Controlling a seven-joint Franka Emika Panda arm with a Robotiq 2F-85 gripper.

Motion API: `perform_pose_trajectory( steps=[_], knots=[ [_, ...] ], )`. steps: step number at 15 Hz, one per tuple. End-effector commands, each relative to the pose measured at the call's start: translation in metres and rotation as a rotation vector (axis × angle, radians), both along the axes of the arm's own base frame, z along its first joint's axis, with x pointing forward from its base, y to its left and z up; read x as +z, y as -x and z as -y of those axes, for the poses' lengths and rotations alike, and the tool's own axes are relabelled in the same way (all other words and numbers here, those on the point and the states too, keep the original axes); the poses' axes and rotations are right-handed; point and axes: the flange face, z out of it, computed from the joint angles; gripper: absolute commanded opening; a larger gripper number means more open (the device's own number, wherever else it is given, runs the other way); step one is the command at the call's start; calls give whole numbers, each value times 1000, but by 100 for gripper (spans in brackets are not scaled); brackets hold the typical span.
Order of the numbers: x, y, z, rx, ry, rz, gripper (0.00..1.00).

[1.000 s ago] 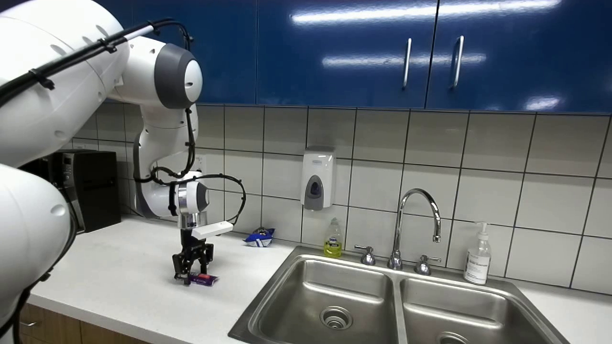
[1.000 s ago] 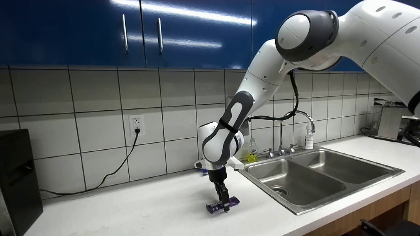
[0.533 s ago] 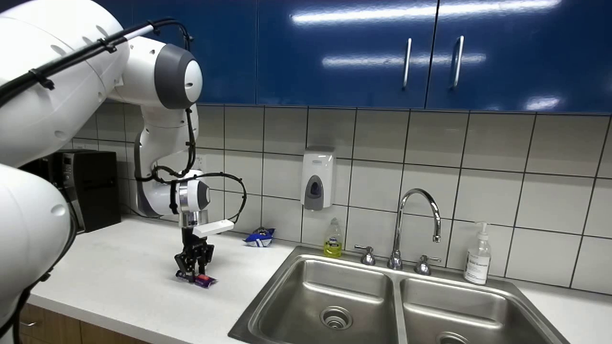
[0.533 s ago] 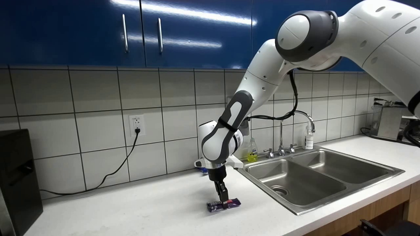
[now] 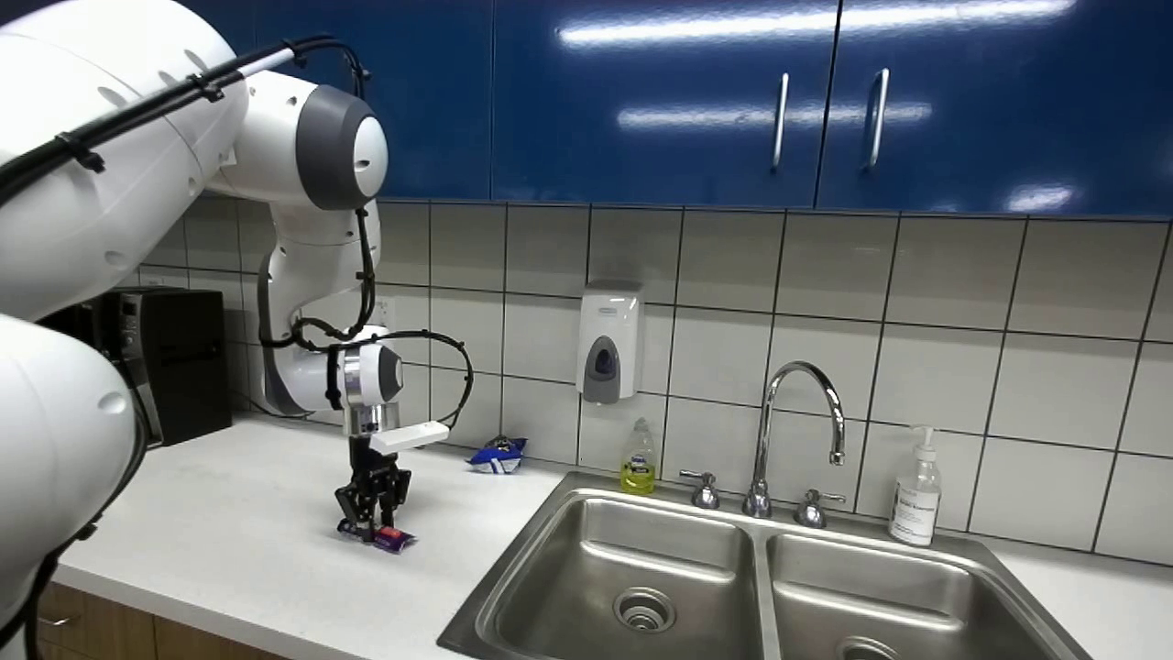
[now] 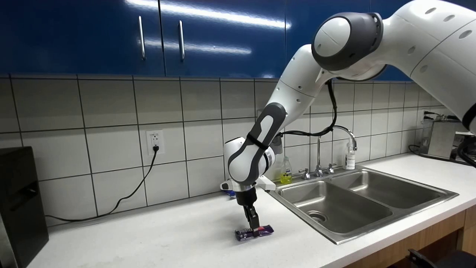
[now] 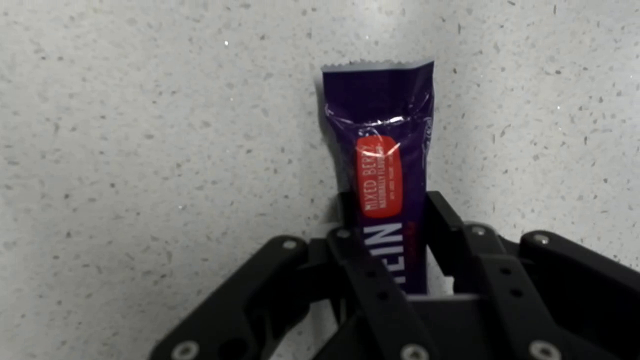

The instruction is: Put the purple snack in the sink.

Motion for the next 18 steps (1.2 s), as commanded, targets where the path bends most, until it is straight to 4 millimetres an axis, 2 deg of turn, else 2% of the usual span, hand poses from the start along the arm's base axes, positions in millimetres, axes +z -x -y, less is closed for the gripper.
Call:
perform_pose_trajectory(
  steps=[1, 11, 18],
  knots=[
    [16, -1, -5, -6, 14, 16, 12],
    [50, -5, -6, -48, -4, 65, 12],
    [65, -3, -1, -379, -65, 116, 12]
  ],
)
